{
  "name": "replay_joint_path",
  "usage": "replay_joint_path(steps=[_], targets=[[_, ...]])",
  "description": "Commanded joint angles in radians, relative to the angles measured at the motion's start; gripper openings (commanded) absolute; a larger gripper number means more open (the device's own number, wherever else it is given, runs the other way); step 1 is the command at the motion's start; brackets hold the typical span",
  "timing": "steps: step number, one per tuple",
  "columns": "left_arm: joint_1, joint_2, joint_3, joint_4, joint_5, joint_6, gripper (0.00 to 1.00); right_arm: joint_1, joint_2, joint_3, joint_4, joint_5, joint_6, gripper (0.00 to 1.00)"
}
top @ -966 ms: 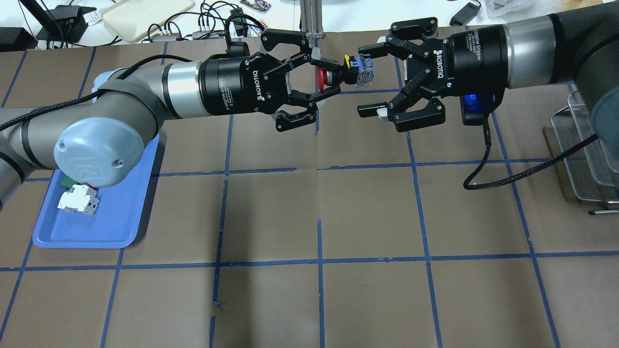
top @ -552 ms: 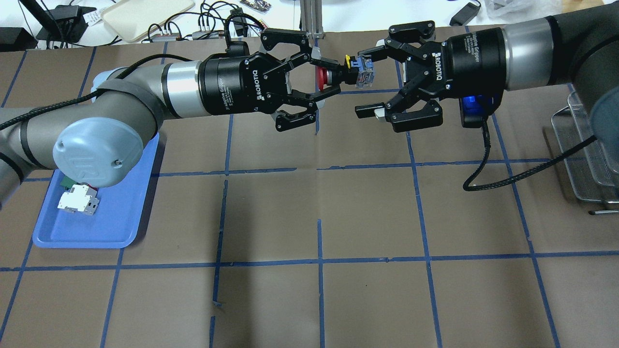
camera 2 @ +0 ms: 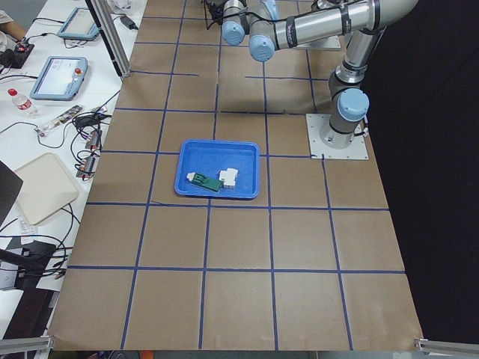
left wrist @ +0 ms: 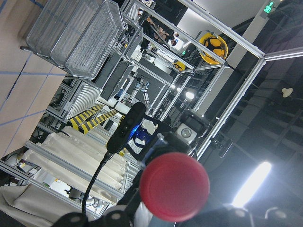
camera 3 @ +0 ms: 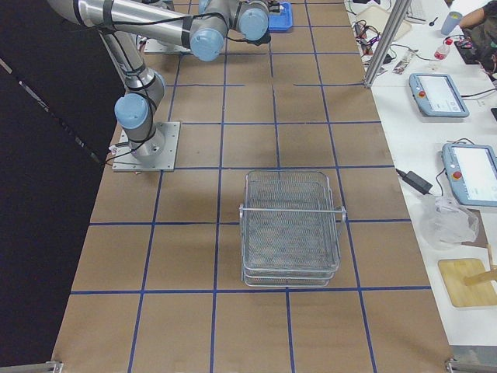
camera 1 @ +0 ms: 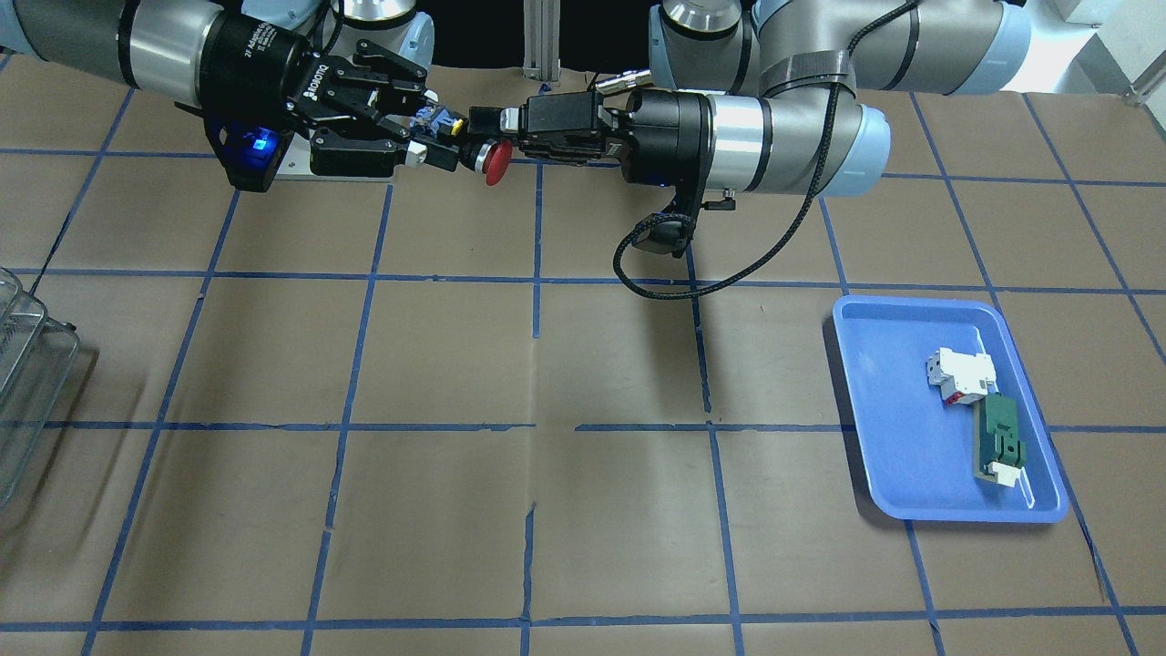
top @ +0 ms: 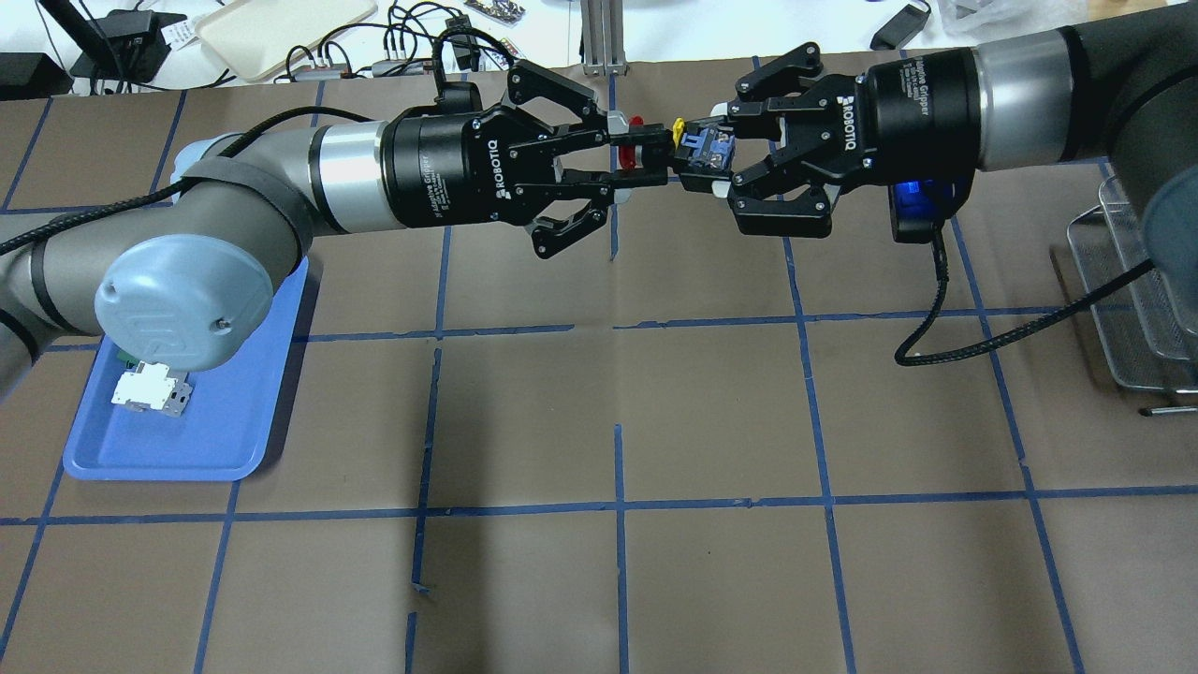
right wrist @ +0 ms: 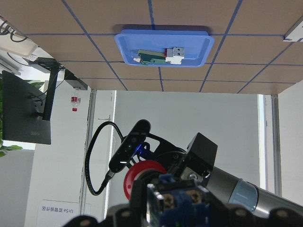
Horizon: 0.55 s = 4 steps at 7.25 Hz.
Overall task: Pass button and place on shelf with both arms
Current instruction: 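Open the left gripper and withdraw it while the right gripper carries the button away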
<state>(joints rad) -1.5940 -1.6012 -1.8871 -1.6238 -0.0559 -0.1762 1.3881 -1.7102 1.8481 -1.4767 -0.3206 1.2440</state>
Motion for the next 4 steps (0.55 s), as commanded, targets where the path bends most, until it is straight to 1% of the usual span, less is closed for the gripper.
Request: replay_joint_path(steps=[1,2,3,4], targets=[[0.0,0.001,0.0,0.001,0.001,-0.002,0.29,0.0,0.0,-0.001,-0.001,0.0,0.0,0.0],[0.002,0.001,0.003,0.001,0.004,-0.002,0.81,0.0,0.0,-0.001,-0.001,0.0,0.0,0.0],[0.002,0.004,0.005,0.001,0.005,0.0,0.98,0.0,0.0,-0.001,-0.001,0.0,0.002,0.0],[0.003,0.001,0.011,0.001,0.005,-0.003,1.0,-0.001,0.0,-0.003,-0.001,0.0,0.002,0.0]])
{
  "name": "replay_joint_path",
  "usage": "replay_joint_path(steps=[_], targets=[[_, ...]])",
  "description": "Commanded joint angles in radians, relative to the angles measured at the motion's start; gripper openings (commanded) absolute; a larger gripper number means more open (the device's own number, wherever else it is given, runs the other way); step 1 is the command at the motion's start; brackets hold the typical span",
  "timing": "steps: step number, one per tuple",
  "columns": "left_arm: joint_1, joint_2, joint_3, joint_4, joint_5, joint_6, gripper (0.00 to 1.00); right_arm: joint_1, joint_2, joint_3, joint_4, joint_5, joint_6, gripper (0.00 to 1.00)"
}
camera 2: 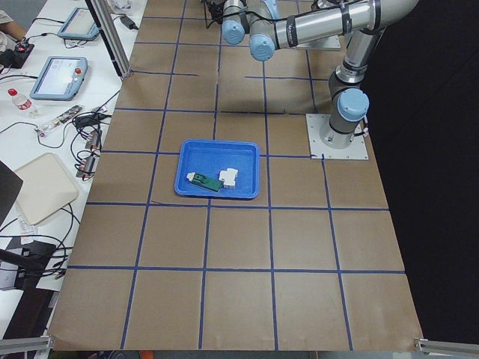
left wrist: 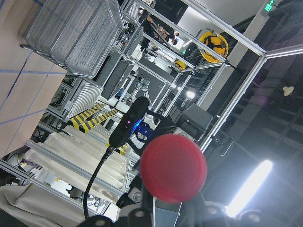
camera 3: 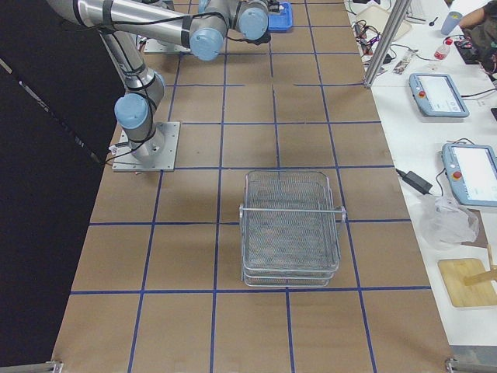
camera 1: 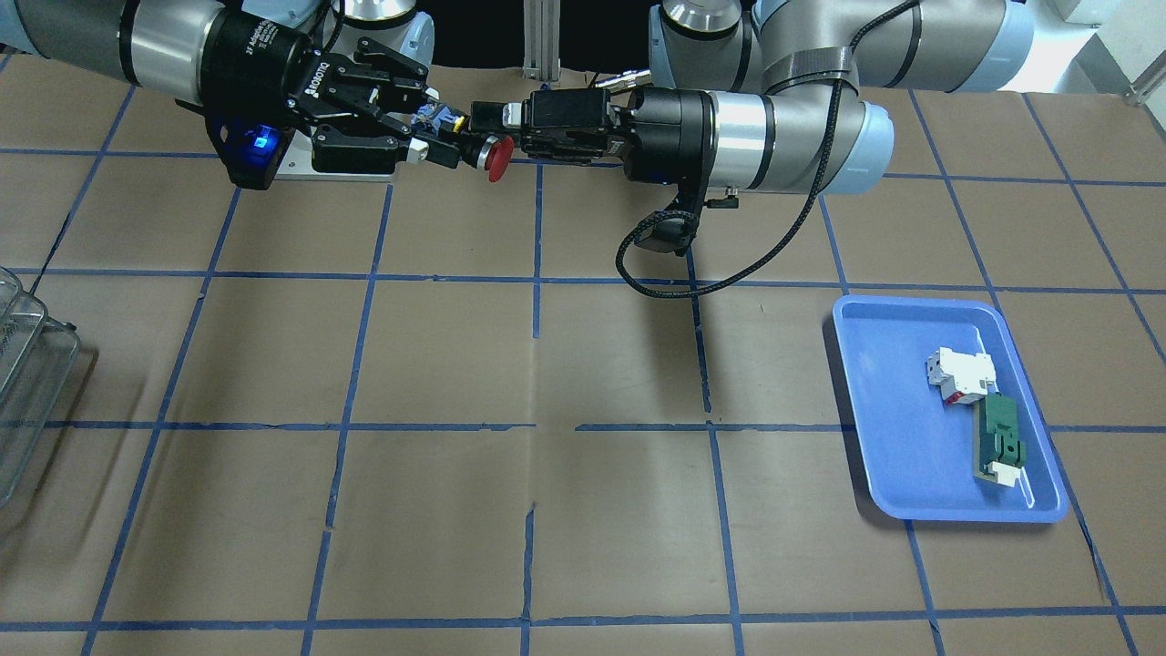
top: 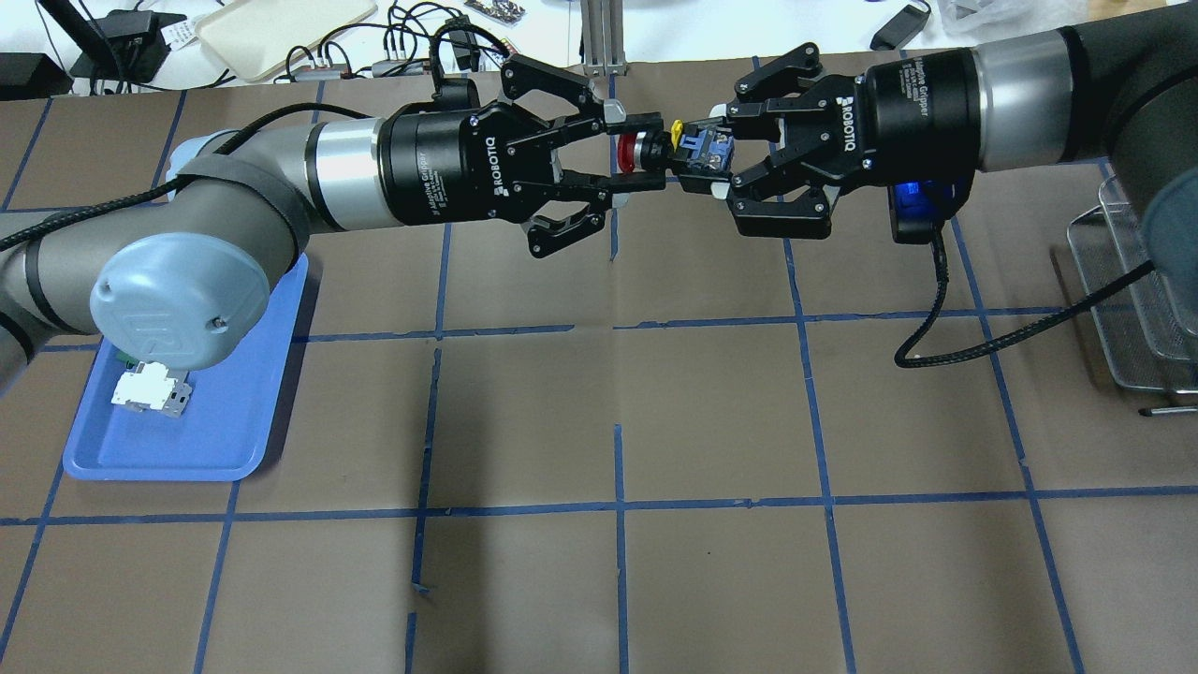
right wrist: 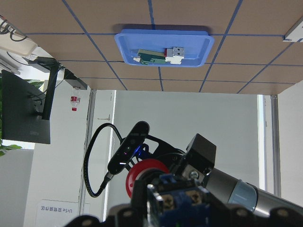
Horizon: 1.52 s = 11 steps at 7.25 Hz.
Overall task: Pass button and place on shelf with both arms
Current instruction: 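Open the left gripper and withdraw it while the right gripper carries the button away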
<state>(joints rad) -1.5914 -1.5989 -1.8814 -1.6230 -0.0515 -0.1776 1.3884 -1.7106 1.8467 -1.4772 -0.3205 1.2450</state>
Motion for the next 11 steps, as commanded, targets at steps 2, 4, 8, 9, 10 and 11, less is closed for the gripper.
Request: replay_joint_path(steps=[2,4,8,9,10,11], targets=[[0.025,0.007,0.016,0.043,0.124,-0.054,1.0,-0.002,0.003,-0.006,-0.002,-0.005,-0.007,0.0],[0.057,-0.002,0.079,0.107,0.376,-0.151,1.0,-0.034,0.005,-0.006,-0.186,-0.134,-0.016,0.0],[0.077,-0.053,0.263,0.037,1.019,-0.152,1.0,-0.237,0.006,-0.018,-0.293,-0.401,-0.525,0.0],[0.07,-0.052,0.265,0.037,1.164,-0.146,1.0,-0.246,0.028,-0.033,-0.295,-0.534,-0.714,0.0],[0.067,-0.041,0.268,0.037,1.322,-0.145,1.0,-0.255,0.063,-0.068,-0.296,-0.645,-0.849,0.0],[0.061,-0.017,0.275,0.037,1.477,-0.12,1.0,-0.276,0.103,-0.12,-0.298,-0.766,-0.99,0.0]])
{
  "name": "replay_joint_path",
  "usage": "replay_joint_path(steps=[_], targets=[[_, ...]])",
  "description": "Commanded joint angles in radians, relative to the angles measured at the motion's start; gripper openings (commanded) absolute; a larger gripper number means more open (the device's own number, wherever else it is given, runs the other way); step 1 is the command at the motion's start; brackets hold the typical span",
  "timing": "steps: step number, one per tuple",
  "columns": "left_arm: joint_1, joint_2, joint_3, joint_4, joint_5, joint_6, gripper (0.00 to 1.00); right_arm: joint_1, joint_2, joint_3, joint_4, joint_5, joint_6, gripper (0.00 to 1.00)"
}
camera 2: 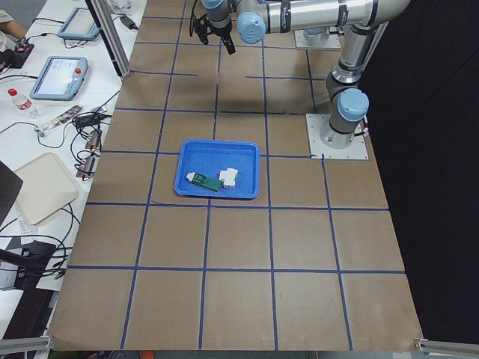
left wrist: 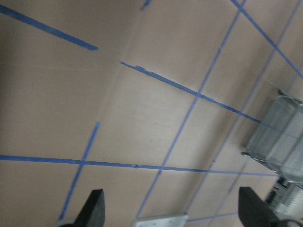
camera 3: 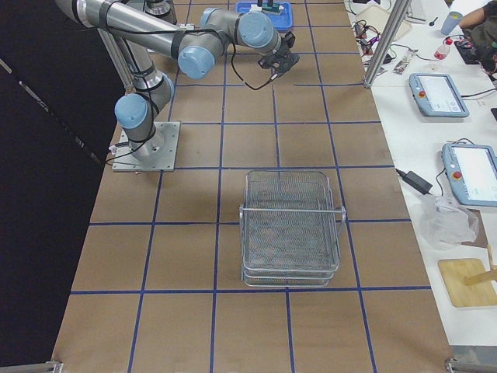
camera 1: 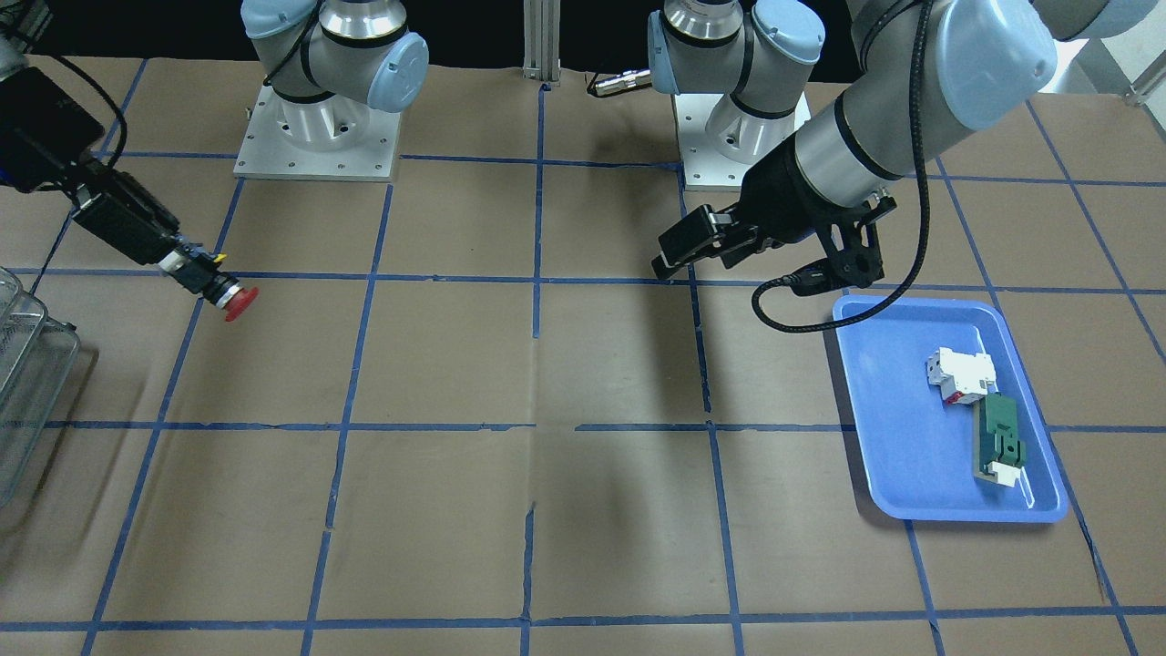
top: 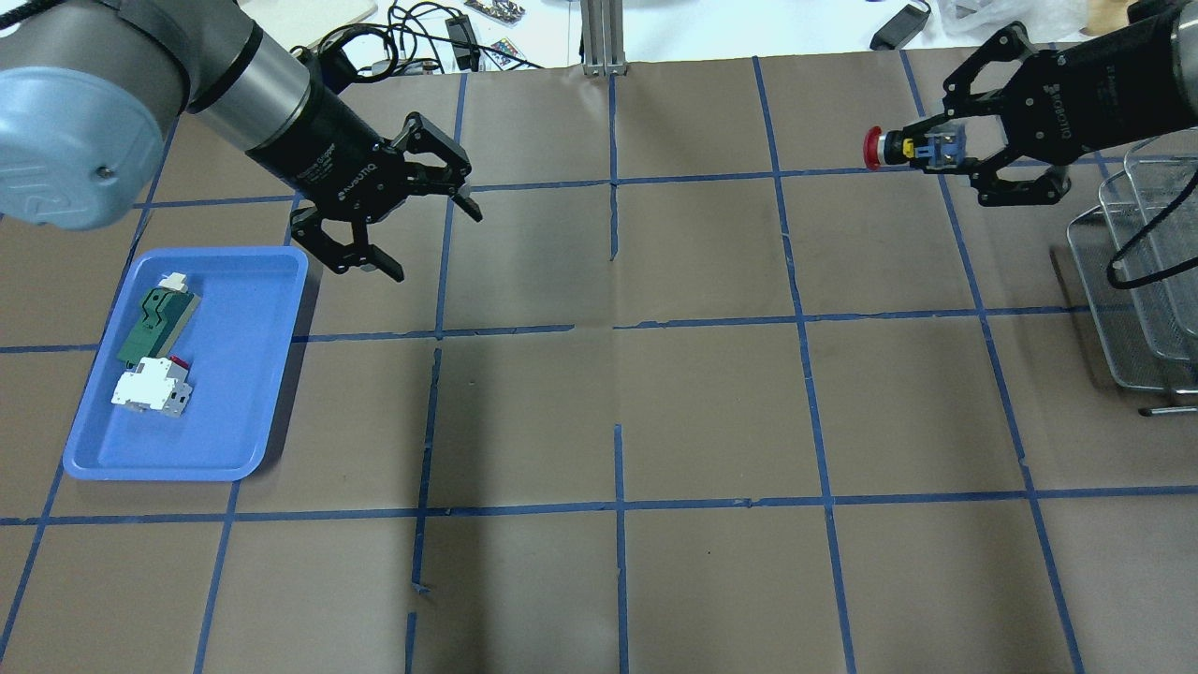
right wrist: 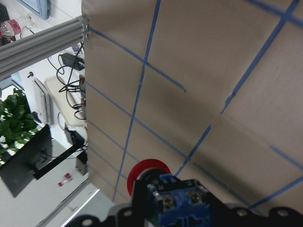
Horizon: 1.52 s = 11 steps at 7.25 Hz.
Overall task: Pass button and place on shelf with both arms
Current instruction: 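Move the button over the wire mesh basket with the right gripper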
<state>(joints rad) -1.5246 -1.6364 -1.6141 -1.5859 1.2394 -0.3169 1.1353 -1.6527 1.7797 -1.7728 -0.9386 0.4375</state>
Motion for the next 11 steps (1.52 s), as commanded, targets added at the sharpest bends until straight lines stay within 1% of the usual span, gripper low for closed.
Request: replay_joint_path(steps=[1,2,3,4,5,6,7,8,9,10,11], targets=[[-0.005,0.001,0.038,0.009,0.249,0.141,1.0,-0.067,0.079,-0.109,0.01,-0.258,-0.339,0.0],[-0.005,-0.012,0.066,0.013,0.315,0.216,1.0,-0.098,0.108,-0.144,0.012,-0.366,-0.476,0.0],[-0.008,-0.003,0.107,0.02,0.337,0.234,1.0,-0.118,0.125,-0.164,0.004,-0.473,-0.587,0.0],[-0.026,-0.023,0.147,-0.024,0.338,0.246,1.0,-0.133,0.132,-0.189,0.0,-0.565,-0.665,0.0],[-0.07,-0.032,0.164,-0.029,0.331,0.249,1.0,-0.137,0.149,-0.209,-0.004,-0.659,-0.739,0.0],[-0.089,-0.042,0.166,-0.029,0.328,0.281,1.0,-0.137,0.168,-0.221,-0.011,-0.704,-0.762,0.0],[-0.089,-0.036,0.168,-0.029,0.327,0.342,1.0,-0.137,0.191,-0.218,-0.072,-0.763,-0.793,0.0],[-0.097,-0.034,0.163,-0.031,0.328,0.354,1.0,-0.137,0.221,-0.22,-0.114,-0.807,-0.816,0.0],[-0.097,-0.033,0.155,-0.029,0.33,0.354,1.0,-0.138,0.231,-0.221,-0.146,-0.83,-0.826,0.0],[-0.097,-0.022,0.146,-0.032,0.337,0.355,1.0,-0.138,0.261,-0.217,-0.202,-0.848,-0.85,0.0],[-0.095,-0.019,0.146,-0.031,0.338,0.355,1.0,-0.143,0.293,-0.217,-0.218,-0.856,-0.849,0.0]])
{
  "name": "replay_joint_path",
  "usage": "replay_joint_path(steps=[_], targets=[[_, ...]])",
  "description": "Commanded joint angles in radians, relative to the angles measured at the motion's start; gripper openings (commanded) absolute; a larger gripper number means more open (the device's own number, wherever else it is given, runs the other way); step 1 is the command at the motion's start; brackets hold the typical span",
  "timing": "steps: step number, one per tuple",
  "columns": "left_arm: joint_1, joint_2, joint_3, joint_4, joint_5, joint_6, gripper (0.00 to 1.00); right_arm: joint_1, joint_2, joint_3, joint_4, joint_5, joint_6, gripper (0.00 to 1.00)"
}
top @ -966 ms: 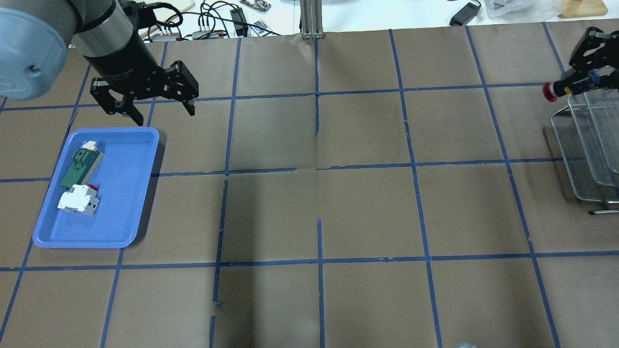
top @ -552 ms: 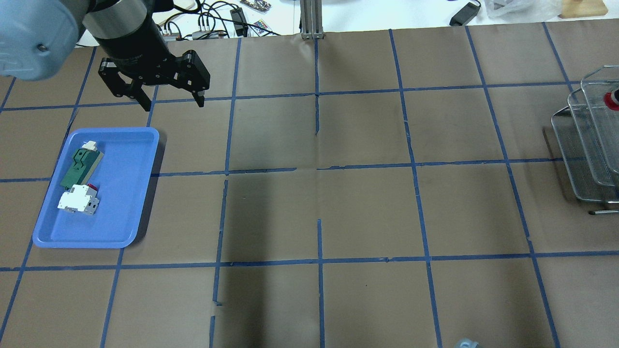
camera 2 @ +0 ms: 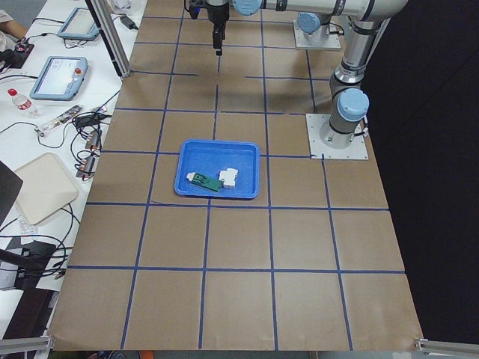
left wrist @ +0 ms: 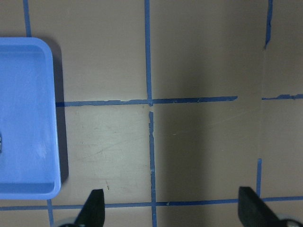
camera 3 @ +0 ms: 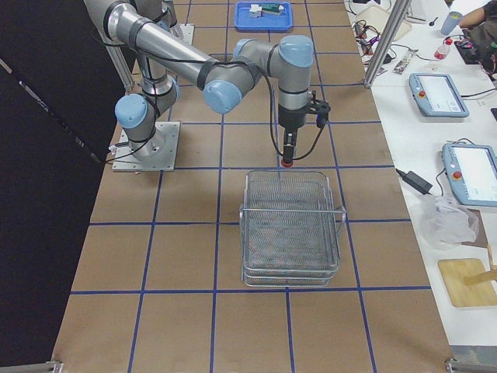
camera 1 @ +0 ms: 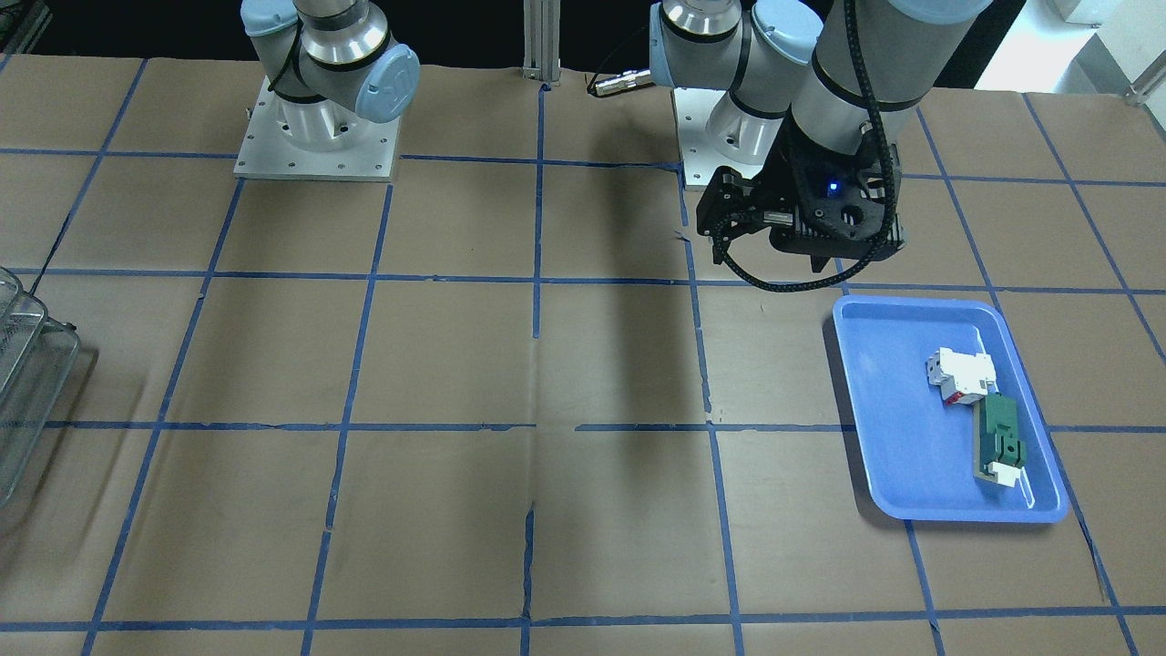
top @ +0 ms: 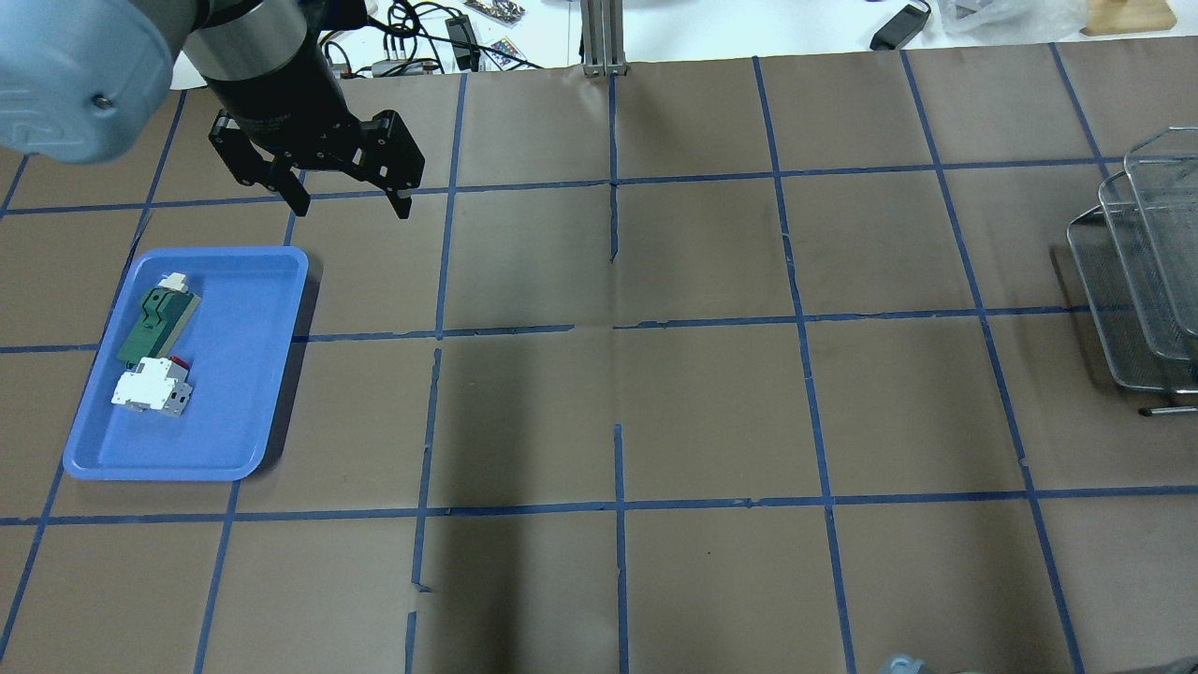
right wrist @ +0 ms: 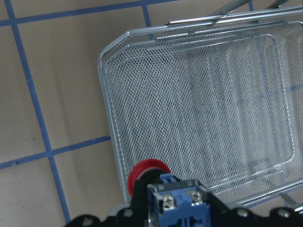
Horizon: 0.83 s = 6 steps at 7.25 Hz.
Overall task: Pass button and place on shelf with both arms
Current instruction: 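Move the button over the wire mesh basket with the right gripper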
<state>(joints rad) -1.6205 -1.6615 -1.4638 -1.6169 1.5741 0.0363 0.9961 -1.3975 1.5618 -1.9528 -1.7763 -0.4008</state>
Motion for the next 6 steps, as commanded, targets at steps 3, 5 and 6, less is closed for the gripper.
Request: replay_joint_path(steps=[3,5,6], targets=[[-0.001,0.006,-0.006,0.0,0.004,0.002,1.0,-0.027,0.084,-0.002,-0.061,-0.018,-0.013,0.0],[0.001,0.012,-0.007,0.0,0.006,0.002,1.0,-0.025,0.094,0.003,-0.066,-0.022,-0.012,0.03],[0.001,0.019,-0.01,-0.004,0.006,0.002,1.0,-0.027,0.094,0.004,-0.067,-0.022,-0.01,0.08]])
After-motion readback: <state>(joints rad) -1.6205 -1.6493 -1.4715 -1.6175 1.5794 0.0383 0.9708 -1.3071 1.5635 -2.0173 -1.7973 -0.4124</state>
